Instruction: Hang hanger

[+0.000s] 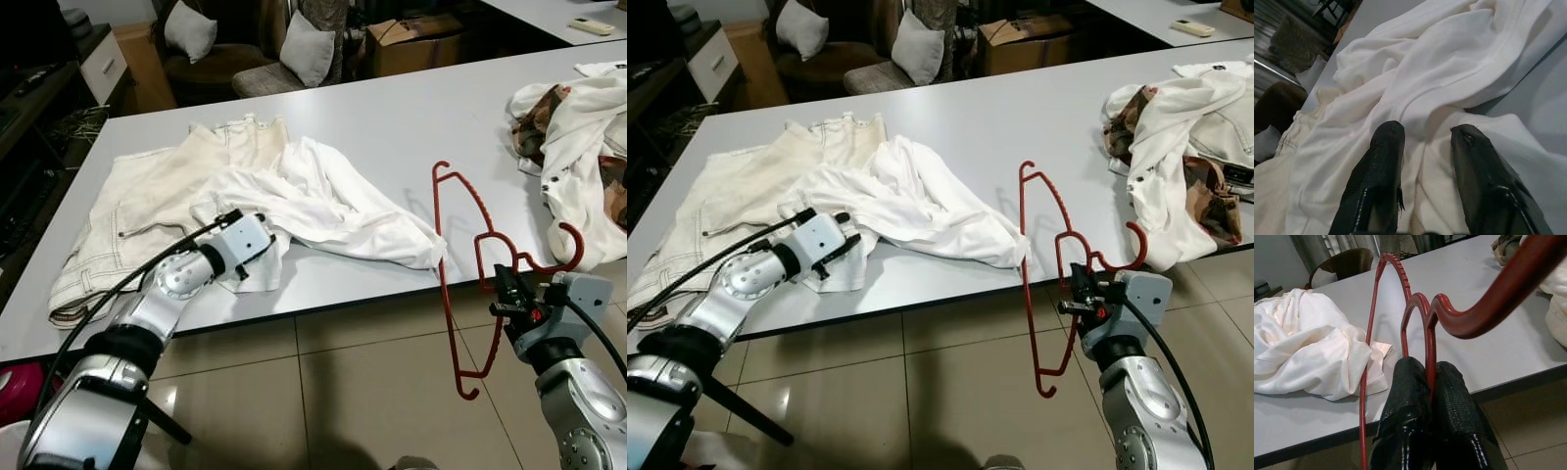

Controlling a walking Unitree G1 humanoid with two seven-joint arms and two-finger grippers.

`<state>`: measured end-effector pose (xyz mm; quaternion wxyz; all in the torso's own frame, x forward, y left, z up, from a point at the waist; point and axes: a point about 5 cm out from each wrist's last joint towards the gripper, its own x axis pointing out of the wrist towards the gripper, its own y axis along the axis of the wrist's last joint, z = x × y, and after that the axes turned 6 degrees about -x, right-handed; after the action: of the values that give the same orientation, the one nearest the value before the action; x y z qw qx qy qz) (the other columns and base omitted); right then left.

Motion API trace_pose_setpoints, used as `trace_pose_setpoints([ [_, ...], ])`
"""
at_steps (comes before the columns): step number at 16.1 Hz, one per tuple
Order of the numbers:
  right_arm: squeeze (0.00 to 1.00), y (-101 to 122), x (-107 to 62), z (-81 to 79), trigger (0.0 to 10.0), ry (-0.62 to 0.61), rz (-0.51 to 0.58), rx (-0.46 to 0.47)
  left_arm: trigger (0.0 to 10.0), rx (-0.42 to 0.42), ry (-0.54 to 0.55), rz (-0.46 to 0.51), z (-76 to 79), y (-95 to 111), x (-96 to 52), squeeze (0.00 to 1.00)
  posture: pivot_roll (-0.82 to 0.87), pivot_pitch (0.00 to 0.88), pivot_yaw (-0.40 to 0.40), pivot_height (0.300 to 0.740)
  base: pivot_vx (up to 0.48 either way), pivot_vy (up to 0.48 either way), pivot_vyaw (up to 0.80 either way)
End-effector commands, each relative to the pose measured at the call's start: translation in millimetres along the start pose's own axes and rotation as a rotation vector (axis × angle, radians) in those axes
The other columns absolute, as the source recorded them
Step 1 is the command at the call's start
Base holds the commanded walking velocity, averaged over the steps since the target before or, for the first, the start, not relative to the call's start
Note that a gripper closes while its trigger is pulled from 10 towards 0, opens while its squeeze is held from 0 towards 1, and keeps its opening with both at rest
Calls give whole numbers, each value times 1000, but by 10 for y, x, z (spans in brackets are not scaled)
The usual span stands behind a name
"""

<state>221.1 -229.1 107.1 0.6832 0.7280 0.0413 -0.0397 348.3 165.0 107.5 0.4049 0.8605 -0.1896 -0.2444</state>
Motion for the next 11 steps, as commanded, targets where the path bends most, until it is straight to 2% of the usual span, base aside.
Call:
trace_pose_setpoints([
  [1,0,-19,7,-31,10000,14,-15,3,10000,17,8,-23,-18,-6,22,0,-268,0,150,740,0,0,0],
  [5,0,-13,-4,-28,10000,10,-13,2,10000,6,57,-16,-29,57,114,0,-277,0,149,740,0,0,0],
  [8,0,5,13,-11,10000,10,-10,-3,10000,28,94,-41,-66,88,171,0,-280,0,146,740,0,0,0],
  [11,0,6,29,-21,10000,15,-10,-4,10000,60,136,-91,-149,23,135,0,-273,0,134,740,0,0,0],
])
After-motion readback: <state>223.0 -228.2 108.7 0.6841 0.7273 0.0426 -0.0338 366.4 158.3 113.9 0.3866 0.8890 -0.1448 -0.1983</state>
